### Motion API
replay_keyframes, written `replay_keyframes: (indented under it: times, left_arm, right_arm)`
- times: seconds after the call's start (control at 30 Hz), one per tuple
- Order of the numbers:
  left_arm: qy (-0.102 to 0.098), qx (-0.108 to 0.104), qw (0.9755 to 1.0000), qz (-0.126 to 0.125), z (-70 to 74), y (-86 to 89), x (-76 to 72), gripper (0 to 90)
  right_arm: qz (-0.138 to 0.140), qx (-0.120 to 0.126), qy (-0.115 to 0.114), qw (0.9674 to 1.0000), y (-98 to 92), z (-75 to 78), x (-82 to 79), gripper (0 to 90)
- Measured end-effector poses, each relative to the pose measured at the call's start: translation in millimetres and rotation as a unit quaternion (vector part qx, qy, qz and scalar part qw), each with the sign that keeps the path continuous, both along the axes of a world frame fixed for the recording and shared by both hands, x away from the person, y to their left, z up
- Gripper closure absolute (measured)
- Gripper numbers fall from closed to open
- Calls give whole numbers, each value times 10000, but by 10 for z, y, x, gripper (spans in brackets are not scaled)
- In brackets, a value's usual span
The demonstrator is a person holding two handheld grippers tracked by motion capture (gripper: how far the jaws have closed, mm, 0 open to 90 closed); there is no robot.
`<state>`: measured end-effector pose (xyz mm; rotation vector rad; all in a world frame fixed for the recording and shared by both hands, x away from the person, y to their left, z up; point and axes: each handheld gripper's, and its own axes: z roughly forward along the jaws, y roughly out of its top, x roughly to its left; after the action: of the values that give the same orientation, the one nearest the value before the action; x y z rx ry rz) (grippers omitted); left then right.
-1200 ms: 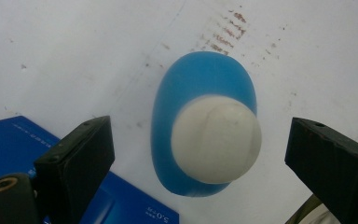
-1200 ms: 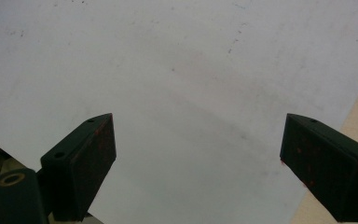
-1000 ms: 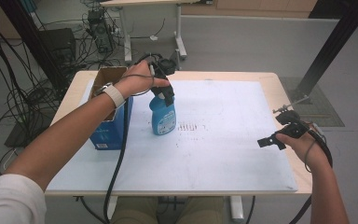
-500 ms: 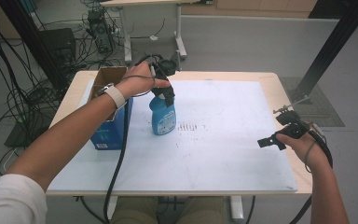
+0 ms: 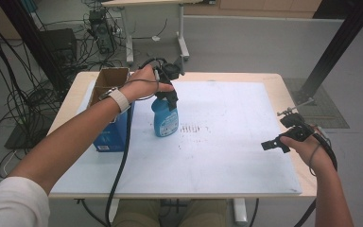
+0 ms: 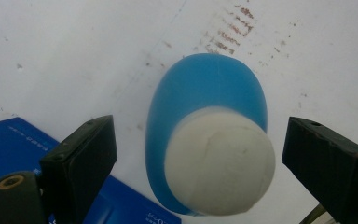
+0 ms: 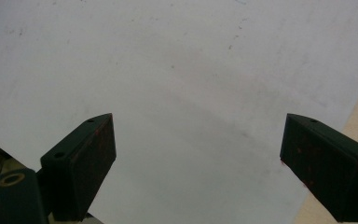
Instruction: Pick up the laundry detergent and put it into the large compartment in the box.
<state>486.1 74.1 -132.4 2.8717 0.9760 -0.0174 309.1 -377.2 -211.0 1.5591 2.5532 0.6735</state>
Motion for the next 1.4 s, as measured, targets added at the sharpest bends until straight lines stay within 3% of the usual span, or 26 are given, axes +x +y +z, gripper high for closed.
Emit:
replay_keyframes:
  times: [1.4]
  left_arm:
    - [-154, 189, 9996, -123, -228, -125, -61, 219]
  right_arm:
    - [-38, 3, 4, 10000, -14, -27, -31, 103]
